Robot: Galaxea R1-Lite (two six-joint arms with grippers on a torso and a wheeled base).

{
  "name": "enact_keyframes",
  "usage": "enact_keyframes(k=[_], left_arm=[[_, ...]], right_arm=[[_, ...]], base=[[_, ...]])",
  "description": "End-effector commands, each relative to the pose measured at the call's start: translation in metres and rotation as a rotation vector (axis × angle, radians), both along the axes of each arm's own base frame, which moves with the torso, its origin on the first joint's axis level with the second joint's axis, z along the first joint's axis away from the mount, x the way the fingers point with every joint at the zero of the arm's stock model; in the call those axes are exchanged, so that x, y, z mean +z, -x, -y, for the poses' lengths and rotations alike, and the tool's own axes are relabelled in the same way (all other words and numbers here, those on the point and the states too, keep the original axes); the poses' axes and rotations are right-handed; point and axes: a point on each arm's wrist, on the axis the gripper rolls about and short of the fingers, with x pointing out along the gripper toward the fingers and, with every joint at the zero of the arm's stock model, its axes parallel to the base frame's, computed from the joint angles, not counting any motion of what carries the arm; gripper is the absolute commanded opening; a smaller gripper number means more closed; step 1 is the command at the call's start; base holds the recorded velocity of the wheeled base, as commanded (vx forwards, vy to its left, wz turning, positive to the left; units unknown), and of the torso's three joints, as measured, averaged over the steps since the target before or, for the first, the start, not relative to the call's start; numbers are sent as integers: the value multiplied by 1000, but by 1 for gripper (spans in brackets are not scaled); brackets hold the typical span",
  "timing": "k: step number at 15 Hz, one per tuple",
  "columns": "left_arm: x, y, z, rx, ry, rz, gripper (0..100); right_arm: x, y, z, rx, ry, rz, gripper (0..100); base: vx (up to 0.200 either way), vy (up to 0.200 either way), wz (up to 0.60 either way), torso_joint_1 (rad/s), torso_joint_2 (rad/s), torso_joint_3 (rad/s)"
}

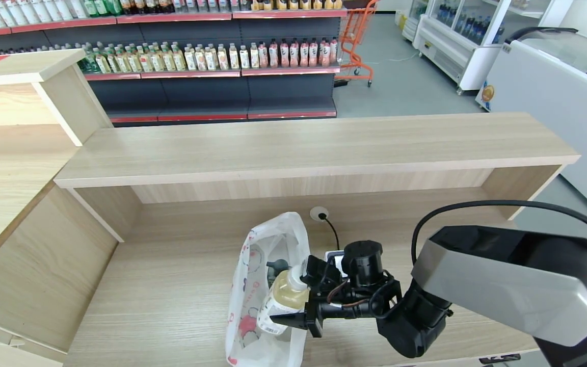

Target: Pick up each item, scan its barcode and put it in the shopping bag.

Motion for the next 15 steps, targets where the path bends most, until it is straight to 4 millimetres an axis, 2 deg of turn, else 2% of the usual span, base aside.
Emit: enact_keyframes(k=[1,4,6,7,9,10,13,15], left_arm=[[0,0,0,0,0,0,100],[0,0,0,0,0,2,100],[0,0,0,0,0,0,100],[0,0,0,1,0,2,100],[0,0,0,0,0,0,100],[0,0,0,0,0,0,100],[0,0,0,0,0,0,100],[0,0,0,0,0,0,100]], right_arm=[[-18,-5,-6,-24,22,2,0],[-34,-9,-7,-97,75,46,0],[-37,-9,-6,-95,86,62,0],[-36,-9,-6,-93,86,69,100],[-30,-10,-5,-98,67,43,100],[-16,-6,0,-141,24,-70,100],[27,-15,14,-216,-75,-149,100],[58,-11,20,-246,-128,-233,100]], base=[[0,0,0,0,0,0],[0,0,0,0,0,0],[0,0,0,0,0,0],[0,0,0,0,0,0],[0,0,0,0,0,0],[0,0,0,0,0,0],[0,0,0,0,0,0],[0,0,0,0,0,0]])
